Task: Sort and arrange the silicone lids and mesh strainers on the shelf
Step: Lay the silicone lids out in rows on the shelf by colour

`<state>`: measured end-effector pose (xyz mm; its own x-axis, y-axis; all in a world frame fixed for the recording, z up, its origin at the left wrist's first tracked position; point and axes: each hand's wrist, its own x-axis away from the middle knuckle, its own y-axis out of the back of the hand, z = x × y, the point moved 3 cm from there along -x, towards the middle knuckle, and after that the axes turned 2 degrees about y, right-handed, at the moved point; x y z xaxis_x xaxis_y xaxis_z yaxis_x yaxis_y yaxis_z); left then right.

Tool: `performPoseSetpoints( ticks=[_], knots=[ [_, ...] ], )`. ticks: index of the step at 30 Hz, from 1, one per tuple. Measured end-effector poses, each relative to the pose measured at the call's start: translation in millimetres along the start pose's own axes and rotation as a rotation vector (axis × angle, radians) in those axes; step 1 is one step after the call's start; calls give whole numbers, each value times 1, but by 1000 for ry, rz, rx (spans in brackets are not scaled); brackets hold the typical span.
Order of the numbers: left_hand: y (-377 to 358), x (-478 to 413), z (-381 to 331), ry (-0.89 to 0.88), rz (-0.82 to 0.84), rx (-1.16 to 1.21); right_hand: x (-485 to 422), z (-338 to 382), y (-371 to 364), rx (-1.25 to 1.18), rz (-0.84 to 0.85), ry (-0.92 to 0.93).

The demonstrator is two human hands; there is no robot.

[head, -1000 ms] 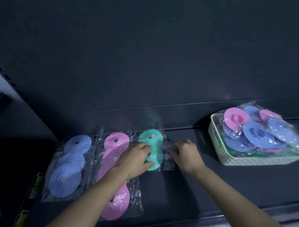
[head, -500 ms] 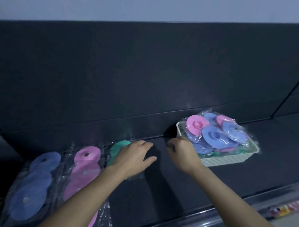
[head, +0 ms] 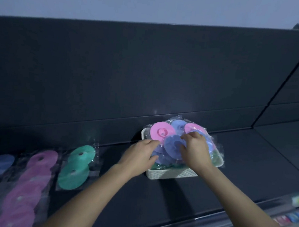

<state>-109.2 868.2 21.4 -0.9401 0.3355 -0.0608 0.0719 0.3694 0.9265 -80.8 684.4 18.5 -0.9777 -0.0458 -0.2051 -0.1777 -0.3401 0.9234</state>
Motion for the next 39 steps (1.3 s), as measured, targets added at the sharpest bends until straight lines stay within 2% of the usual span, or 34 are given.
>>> performPoseSetpoints(
  ticks=[6,11,15,19,22,26,29,33,36,39],
  knots=[
    [-28,-25,-34,-83,28,-83,-4,-51,3,-2,123,-160],
    [-41,-35,-46,-80,103,-174,-4,-68,-3,-155,210,-212],
    [-35,-38,-51,-101,57,-239,-3,-65,5,-158,274,-76],
    [-39,-40,-43,-138,4,-229,-3,-65,12,-177,226,-25],
    [-33,-40,-40,-134,-58,-90,-6,-62,17,-215,176,-52],
    [-20,-40,-33,-32,-192,181,-13,-59,27,-294,47,-98],
    [-11,-40,-24,105,-312,358,-15,-47,32,-411,-20,-86],
    [-4,-39,-3,360,-404,718,-12,-20,41,-503,-178,-11],
    [-2,-36,11,527,-399,1112,-11,-7,39,-599,-282,2],
    [5,-32,16,629,-370,1312,-10,6,26,-570,-302,112]
  ],
)
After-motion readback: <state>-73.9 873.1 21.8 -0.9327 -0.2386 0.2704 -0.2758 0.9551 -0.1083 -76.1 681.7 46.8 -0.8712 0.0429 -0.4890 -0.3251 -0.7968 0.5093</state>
